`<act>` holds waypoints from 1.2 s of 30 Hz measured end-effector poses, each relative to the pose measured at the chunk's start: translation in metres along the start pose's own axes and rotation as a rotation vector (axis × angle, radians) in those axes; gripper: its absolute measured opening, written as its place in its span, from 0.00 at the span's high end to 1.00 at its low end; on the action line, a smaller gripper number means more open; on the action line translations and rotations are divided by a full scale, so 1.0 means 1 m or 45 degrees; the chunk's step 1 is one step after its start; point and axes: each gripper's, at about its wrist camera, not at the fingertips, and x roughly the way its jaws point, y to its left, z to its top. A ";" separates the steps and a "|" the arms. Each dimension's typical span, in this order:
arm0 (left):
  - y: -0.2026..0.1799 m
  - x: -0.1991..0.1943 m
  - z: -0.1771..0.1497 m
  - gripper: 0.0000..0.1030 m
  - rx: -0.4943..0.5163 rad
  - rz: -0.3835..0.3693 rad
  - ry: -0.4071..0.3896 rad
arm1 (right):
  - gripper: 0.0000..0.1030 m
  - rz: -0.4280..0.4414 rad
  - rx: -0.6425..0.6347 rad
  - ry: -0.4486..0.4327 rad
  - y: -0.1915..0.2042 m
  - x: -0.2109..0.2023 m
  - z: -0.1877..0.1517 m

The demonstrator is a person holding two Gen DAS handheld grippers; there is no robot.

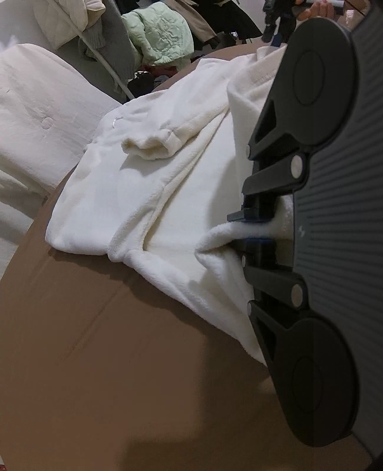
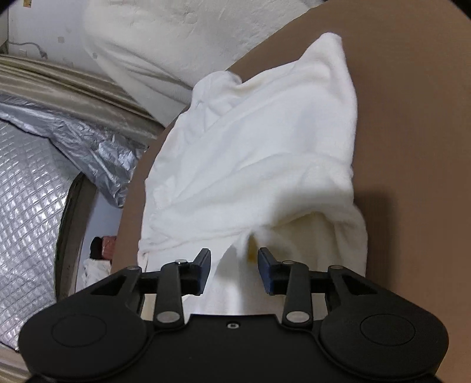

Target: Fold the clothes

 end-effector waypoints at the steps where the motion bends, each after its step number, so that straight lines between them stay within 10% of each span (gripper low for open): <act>1: -0.001 0.001 -0.001 0.91 0.005 0.001 0.009 | 0.57 0.004 -0.003 0.013 0.003 -0.002 -0.004; 7: 0.006 0.002 -0.003 0.88 -0.105 -0.076 0.076 | 0.44 0.037 0.007 -0.055 0.012 -0.006 -0.026; 34: 0.022 0.004 -0.004 0.77 -0.258 -0.149 0.094 | 0.29 -0.253 -0.161 0.277 -0.001 0.026 -0.048; 36: 0.021 0.003 -0.005 0.76 -0.247 -0.153 0.090 | 0.59 -0.216 -0.163 0.285 -0.001 0.023 -0.049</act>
